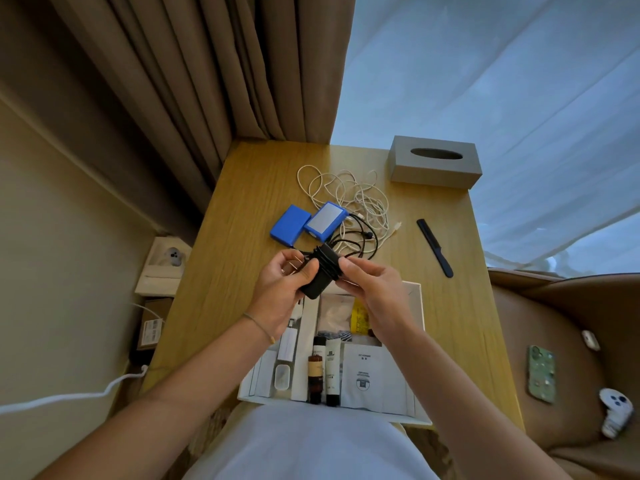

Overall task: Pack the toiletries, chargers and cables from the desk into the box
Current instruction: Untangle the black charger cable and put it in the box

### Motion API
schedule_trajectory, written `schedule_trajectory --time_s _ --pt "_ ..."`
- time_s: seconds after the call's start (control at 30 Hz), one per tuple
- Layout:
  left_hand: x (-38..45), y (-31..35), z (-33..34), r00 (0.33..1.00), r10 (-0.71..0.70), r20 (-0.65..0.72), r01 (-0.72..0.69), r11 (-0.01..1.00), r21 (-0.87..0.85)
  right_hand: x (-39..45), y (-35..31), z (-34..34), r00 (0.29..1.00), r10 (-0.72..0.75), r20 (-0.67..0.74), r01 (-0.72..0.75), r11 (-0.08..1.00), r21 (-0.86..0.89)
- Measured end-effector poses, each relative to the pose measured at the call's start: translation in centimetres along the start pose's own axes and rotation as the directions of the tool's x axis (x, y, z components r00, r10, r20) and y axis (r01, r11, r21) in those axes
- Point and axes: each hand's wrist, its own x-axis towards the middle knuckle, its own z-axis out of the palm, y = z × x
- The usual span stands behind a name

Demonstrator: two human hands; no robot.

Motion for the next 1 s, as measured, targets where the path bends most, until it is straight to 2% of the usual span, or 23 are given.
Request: schedule_trajectory --time_s 0.1,0.17,0.27,0.33,0.4,0.5,0.67,0.83,1.0 --pt "-0.2 -1.1 0.1 0.992 0.125 -0.007 -0.118 0.952 0.283 -0.2 0.3 -0.1 0.998 -0.004 -0.069 0.005 1.000 0.011" --pt "-0.3 -1.4 -0.4 0.985 0.166 0.041 -0.168 0.905 0.391 -0.3 0.6 -0.6 0.996 -0.038 -0.076 0.035 0.999 -0.039" --pt "-0.5 -1.6 -2.0 0.976 0.179 0.123 -0.217 0.840 0.497 -0.2 0.6 -2.0 0.995 -0.074 -0.072 0.060 0.981 -0.183" --pt "-0.5 -1.7 -3.6 0.968 0.229 0.106 -0.245 0.754 0.610 0.0 0.7 -3.3 0.997 -0.040 -0.065 0.019 0.954 -0.300" --pt "-0.3 -1.8 -5.3 0.946 0.312 0.083 -0.280 0.665 0.693 0.1 1.3 -4.7 0.997 0.005 -0.079 -0.043 0.874 -0.484" --pt "-0.2 -2.1 -6.7 0.920 0.372 0.120 -0.338 0.605 0.721 0.4 3.2 -5.7 0.994 0.025 -0.107 -0.094 0.699 -0.708" --pt "-0.3 -2.9 -6.8 0.891 0.405 0.207 -0.420 0.557 0.716 2.1 5.9 -5.2 0.985 -0.007 -0.173 -0.148 0.487 -0.861" --pt "-0.3 -3.3 -6.9 0.876 0.413 0.250 -0.450 0.512 0.731 2.5 8.0 -4.7 0.982 -0.074 -0.176 -0.114 0.512 -0.851" --pt "-0.3 -3.5 -7.4 0.880 0.386 0.276 -0.450 0.492 0.745 2.1 9.0 -4.4 0.941 -0.325 -0.096 0.002 0.289 -0.957"
